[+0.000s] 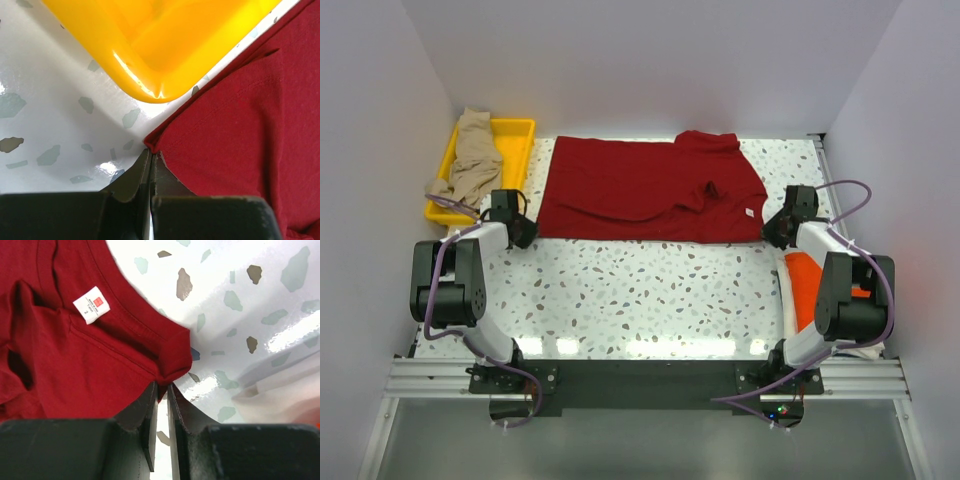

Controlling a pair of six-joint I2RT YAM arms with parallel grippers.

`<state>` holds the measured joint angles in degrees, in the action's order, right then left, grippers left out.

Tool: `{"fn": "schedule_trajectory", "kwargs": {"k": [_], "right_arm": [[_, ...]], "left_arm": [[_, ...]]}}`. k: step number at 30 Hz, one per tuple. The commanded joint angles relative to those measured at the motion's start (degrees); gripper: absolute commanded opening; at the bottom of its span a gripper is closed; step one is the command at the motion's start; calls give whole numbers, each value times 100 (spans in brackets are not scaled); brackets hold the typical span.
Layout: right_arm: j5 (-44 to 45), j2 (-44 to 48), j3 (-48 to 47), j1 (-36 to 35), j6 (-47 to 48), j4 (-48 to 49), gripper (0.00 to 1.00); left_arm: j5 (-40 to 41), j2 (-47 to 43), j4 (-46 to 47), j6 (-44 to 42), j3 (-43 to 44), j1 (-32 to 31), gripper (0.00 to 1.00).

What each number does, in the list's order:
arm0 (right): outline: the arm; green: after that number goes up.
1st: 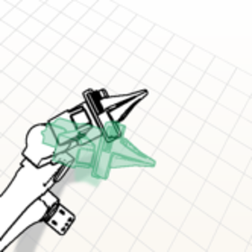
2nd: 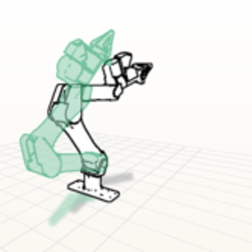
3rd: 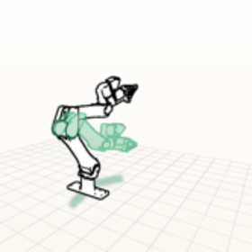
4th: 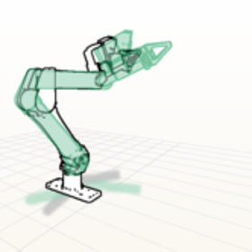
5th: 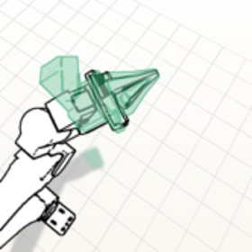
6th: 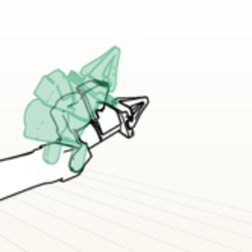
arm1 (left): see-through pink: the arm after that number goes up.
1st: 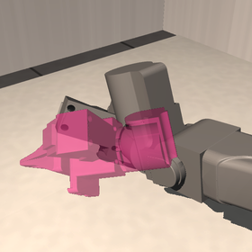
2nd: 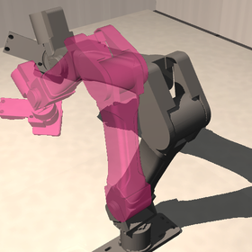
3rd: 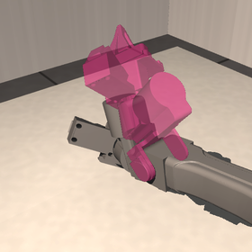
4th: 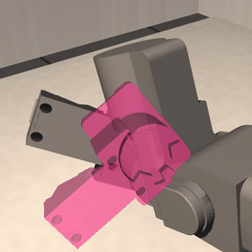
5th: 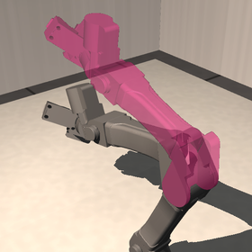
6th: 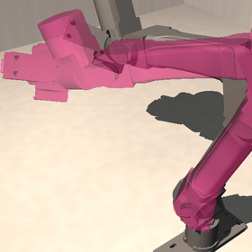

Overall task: Fold and stack the t-shirts
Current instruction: Fold the tshirt

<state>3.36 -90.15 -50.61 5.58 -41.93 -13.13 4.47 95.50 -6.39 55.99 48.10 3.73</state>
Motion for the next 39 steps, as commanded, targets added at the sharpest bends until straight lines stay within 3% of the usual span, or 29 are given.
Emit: {"fn": "schedule_trajectory", "kwargs": {"k": [1,9,19,30,36,39], "right_arm": [[245,181,-80,30,220,-146,15],[148,480,-502,83,405,-717,0],[-124,1429,-363,197,616,-1385,0],[-327,2317,253,206,748,-1623,0],[-440,2476,-554,198,731,-2036,0],[-502,2231,-1511,206,687,-2395,0]], "left_arm": [[168,-163,-37,-70,24,58,0],[387,-559,-388,-176,-28,155,0],[599,-1595,-1091,-290,-458,357,0],[485,-2870,-1066,-448,-1382,366,0],[230,-3091,-1267,-580,-575,374,0],[116,-2915,-1618,-606,452,374,0]]}}
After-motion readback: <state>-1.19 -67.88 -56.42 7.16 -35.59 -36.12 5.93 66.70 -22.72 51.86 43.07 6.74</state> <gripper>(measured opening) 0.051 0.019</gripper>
